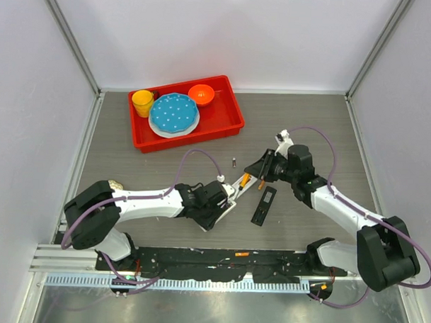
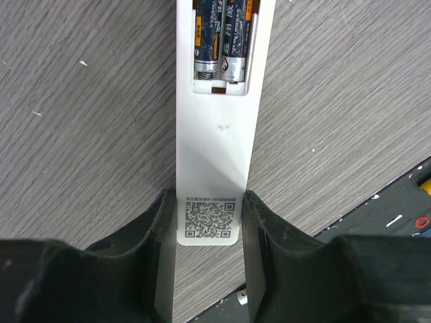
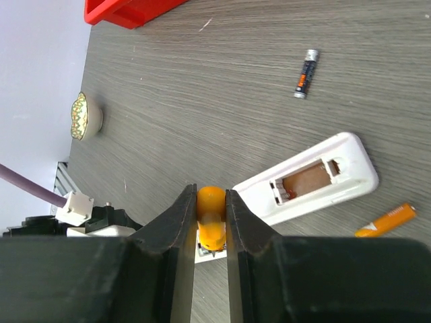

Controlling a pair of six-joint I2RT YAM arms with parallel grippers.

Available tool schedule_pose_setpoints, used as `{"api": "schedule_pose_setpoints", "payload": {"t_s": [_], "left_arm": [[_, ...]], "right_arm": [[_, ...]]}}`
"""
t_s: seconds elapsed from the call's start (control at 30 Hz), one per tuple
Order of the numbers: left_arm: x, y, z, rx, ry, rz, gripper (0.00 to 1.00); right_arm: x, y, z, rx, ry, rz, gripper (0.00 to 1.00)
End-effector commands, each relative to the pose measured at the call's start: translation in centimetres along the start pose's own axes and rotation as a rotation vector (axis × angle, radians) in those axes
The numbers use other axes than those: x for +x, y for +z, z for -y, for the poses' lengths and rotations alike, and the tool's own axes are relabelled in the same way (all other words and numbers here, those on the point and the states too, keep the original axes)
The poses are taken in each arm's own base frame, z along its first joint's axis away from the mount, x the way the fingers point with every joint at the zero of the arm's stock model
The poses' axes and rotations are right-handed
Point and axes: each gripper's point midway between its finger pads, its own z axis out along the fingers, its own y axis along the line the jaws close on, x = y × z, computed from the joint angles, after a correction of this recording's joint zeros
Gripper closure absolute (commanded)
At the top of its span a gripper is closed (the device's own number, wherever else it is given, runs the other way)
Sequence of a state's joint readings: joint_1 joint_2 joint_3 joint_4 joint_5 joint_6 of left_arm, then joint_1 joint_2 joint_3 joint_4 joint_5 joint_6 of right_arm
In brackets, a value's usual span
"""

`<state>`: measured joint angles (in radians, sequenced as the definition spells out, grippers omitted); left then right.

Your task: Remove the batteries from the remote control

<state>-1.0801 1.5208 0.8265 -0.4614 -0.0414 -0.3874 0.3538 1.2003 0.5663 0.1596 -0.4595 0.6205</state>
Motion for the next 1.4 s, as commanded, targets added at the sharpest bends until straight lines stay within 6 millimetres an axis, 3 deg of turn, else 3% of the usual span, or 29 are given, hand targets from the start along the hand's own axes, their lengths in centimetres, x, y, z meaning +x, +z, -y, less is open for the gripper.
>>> {"api": "schedule_pose_setpoints", "payload": {"t_s": [0.0, 0.27, 0.53, 0.9, 1.23, 1.37], "left_arm": [[-1.4, 0.1, 1.0, 0.043, 0.006, 0.054, 0.87], [-1.3, 0.1, 0.8, 0.036, 0.007, 0.052, 1.00], [-1.0, 0.2, 0.6, 0.026, 0.009, 0.042, 1.00], [-1.1, 0.5, 0.8, 0.032, 0.007, 0.033, 1.00], [-1.1, 0.6, 0.8, 0.032, 0.007, 0.028, 1.00], [-0.9, 0.7, 0.8, 0.030, 0.007, 0.021, 1.00]], "right_arm": [[-1.8, 1.0, -2.0, -0.035, -0.114, 0.095, 0.99], [-1.5, 2.4, -1.1, 0.052, -0.196, 0.090, 0.99], [-0.5, 2.6, 0.0, 0.091, -0.229, 0.064, 0.99], [0.3, 2.7, -1.9, 0.007, -0.243, 0.061, 0.99], [1.3, 2.9, -1.9, -0.004, -0.250, 0.035, 0.99], [0.9, 2.3, -2.4, -0.008, -0.254, 0.059, 0.99]]}}
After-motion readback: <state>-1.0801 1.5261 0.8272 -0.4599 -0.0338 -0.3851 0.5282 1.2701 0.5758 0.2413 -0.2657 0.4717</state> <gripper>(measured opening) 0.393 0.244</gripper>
